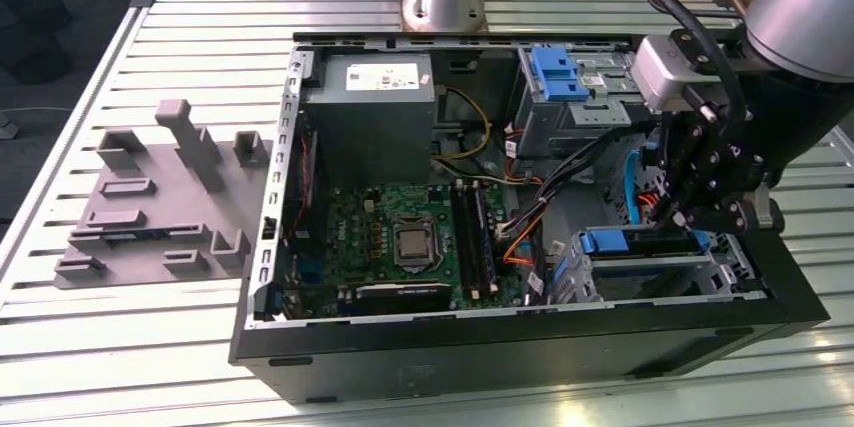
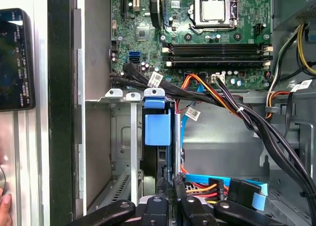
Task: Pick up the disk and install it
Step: 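Insert the first disk wire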
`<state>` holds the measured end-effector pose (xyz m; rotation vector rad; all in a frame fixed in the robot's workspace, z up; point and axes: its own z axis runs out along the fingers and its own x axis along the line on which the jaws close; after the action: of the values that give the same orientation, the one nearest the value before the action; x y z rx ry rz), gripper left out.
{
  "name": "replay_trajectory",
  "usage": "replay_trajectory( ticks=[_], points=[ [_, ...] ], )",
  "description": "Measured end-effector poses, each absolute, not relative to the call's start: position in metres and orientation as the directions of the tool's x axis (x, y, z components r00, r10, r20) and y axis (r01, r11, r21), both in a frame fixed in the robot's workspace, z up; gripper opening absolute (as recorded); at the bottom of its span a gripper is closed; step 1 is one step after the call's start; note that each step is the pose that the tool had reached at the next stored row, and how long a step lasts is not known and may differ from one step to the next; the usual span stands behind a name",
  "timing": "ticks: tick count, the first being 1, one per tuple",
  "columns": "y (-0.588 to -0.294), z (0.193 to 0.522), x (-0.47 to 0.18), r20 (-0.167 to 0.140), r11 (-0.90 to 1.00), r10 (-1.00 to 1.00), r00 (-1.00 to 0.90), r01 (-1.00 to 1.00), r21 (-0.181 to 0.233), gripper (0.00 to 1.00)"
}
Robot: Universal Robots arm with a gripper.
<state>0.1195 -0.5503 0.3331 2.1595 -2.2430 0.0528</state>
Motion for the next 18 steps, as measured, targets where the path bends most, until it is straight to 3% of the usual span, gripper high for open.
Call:
replay_trajectory(
  ticks=[18],
  points=[
    [-0.5527,0.3341,0.1235,0.029,0.040,-0.999,-0.040,-0.999,0.009,0.16]
  ],
)
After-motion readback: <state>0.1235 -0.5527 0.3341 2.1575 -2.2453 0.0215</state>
